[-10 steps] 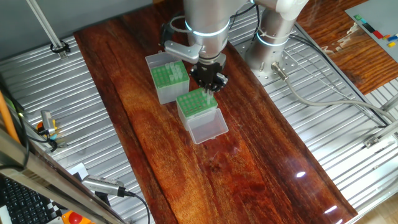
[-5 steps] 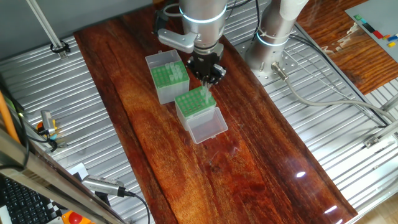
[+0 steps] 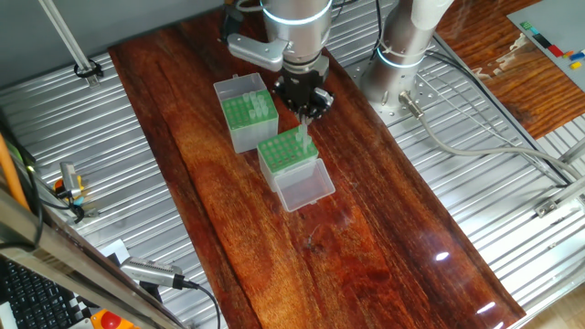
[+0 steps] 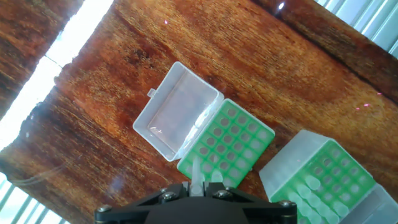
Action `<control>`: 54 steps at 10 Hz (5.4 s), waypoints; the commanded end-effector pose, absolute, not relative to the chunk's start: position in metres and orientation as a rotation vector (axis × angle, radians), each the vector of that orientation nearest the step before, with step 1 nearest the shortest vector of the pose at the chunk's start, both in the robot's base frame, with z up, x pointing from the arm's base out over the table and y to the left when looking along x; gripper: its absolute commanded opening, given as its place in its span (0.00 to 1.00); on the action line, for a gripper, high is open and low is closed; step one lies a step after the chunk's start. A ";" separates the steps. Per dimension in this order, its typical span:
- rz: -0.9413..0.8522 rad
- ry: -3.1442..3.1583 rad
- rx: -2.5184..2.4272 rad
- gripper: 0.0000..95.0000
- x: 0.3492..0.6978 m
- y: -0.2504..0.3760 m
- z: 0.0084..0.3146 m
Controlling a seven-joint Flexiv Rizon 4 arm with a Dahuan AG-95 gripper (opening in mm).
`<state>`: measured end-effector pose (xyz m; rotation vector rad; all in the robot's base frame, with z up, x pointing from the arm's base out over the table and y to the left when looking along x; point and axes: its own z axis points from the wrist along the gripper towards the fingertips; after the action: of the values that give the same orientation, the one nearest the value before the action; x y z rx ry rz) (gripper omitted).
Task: Transfer all large pipette tips from one holder to another
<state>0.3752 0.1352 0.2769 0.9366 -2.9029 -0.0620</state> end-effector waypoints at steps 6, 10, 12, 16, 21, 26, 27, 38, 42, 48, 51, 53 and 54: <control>-0.066 -2.872 0.986 0.00 0.383 0.116 0.311; -0.066 -2.891 0.931 0.00 0.383 0.116 0.311; -0.031 -2.891 0.927 0.00 0.383 0.116 0.311; -0.032 -2.862 1.014 0.00 0.401 0.070 0.320; -0.036 -2.868 0.977 0.00 0.409 0.042 0.322; 0.018 -2.882 0.982 0.00 0.408 0.018 0.328; 0.020 -2.877 0.992 0.00 0.408 0.010 0.328; 0.041 -2.900 1.028 0.00 0.409 -0.013 0.313; 0.072 -2.891 1.057 0.00 0.424 -0.016 0.302; 0.093 -2.891 1.104 0.00 0.427 -0.020 0.285; 0.091 -2.887 1.111 0.00 0.426 -0.021 0.281; 0.090 -2.874 1.124 0.00 0.426 -0.021 0.280; 0.090 -2.870 1.128 0.00 0.426 -0.021 0.280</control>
<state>0.4246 -0.0211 0.2814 1.1329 -2.8676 0.0894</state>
